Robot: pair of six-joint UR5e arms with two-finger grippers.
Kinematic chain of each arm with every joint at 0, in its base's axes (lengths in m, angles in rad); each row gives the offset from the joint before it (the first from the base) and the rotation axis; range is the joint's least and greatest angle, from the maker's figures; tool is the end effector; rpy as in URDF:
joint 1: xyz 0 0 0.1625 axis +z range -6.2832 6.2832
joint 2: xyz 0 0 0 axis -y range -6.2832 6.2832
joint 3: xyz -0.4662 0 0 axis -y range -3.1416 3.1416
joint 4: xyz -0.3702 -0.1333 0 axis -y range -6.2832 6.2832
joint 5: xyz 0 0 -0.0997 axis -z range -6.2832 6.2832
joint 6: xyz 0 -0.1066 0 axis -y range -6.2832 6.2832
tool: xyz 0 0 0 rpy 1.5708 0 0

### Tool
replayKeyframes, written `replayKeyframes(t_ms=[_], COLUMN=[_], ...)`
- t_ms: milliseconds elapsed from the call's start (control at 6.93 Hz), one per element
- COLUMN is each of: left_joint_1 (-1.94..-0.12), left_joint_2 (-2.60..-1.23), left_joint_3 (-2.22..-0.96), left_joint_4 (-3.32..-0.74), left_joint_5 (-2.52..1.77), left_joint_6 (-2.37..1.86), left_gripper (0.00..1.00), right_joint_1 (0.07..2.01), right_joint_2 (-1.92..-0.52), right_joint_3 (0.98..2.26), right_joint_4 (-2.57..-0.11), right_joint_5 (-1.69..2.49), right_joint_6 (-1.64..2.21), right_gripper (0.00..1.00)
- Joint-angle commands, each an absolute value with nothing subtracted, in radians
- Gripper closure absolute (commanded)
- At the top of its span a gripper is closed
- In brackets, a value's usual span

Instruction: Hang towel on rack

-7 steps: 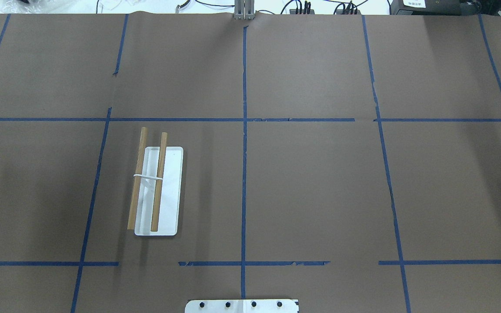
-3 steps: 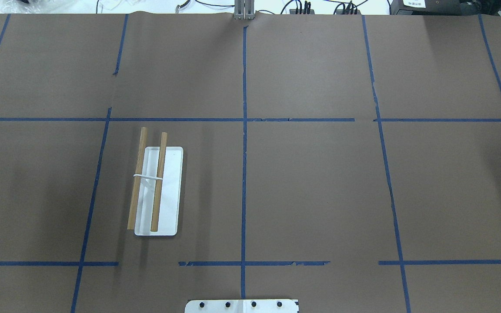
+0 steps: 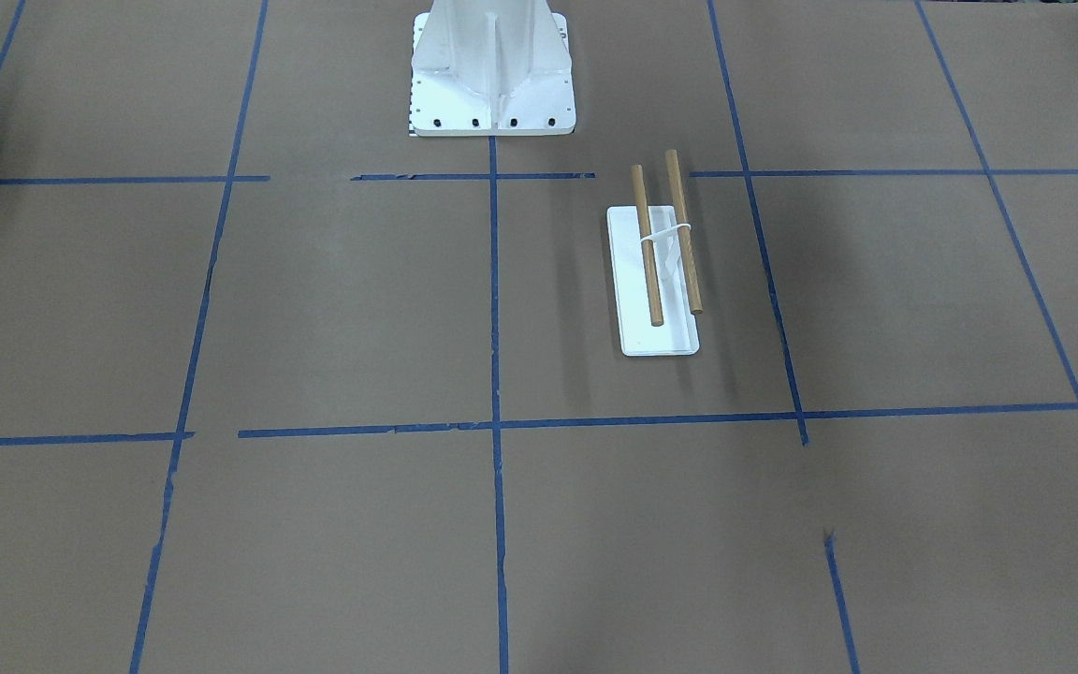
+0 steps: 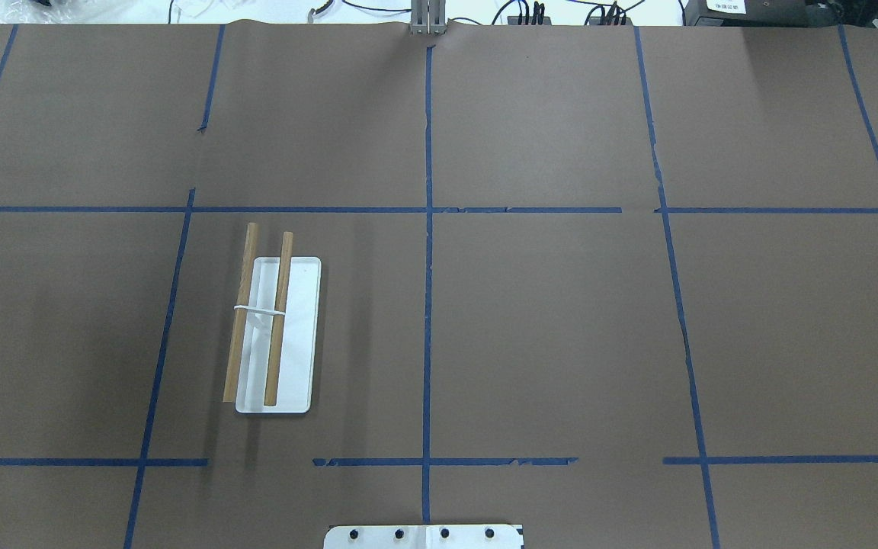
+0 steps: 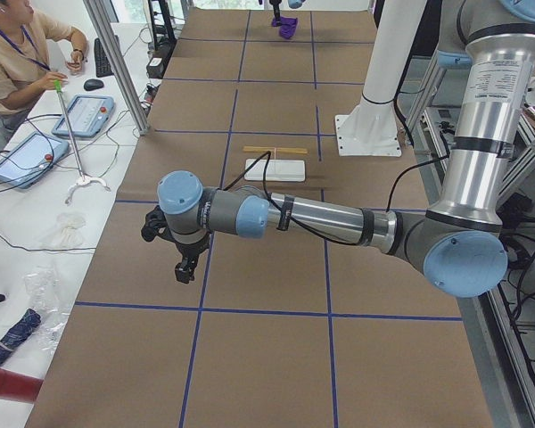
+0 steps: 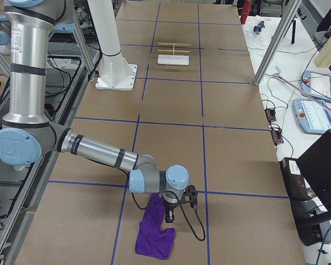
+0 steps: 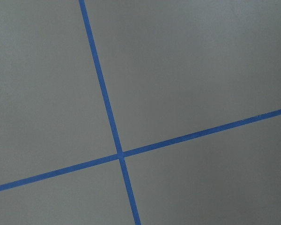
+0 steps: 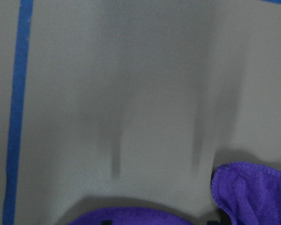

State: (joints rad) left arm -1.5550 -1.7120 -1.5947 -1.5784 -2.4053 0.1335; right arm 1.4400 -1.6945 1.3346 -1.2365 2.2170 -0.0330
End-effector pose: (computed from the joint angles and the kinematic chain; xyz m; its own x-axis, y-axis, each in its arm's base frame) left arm -0.0458 -0.5421 0.6166 0.6614 0.2678 -0.7006 -0.1045 0.9579 0.2675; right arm 0.0181 -0.3922 0.8431 0.7888 -0.1215 0.6025 0.1565 0.9877 -0.0057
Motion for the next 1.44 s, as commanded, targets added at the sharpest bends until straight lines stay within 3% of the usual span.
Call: replayKeyframes(t_ms=[0,577,721,865,1010,1154,1298], left_joint_1=[-1.555,-1.555,-1.557,-1.557,-1.555,-1.557,-1.555], left_joint_2=[-1.71,-1.698,-1.697,-1.697,-1.698,-1.698,-1.7], left_joint_3=[-1.608,-1.635,-1.644,-1.644,-1.646,-1.646,-1.646], left_joint_4=[-1.577,-1.577,-1.577,-1.577,-1.577,-1.577,-1.577], left_joint_5=[-2.405,-2.405,-2.405,-2.405,-2.405,-2.405,-2.405], left_joint_6=[0.133,0.137,0.137,0.137,0.137,0.138,0.138], left_gripper=[0.0,0.0,0.0,0.0,0.0,0.0,0.0], right_joint_1=[1.433,1.413,1.413,1.413,1.413,1.416,1.423], right_joint_2=[-1.745,-1.844,-1.844,-1.844,-1.842,-1.844,-1.865], right_joint_3=[1.318,1.318,1.318,1.321,1.324,1.33,1.424], right_joint_4=[-1.194,-1.1,-1.098,-1.097,-1.097,-1.097,-1.107], right_joint_5=[2.224,2.237,2.237,2.238,2.237,2.238,2.255], right_joint_6=[-0.034,-0.035,-0.034,-0.034,-0.034,-0.035,-0.035], right_gripper=[0.29,0.3,0.48,0.89,1.0,1.0,1.0])
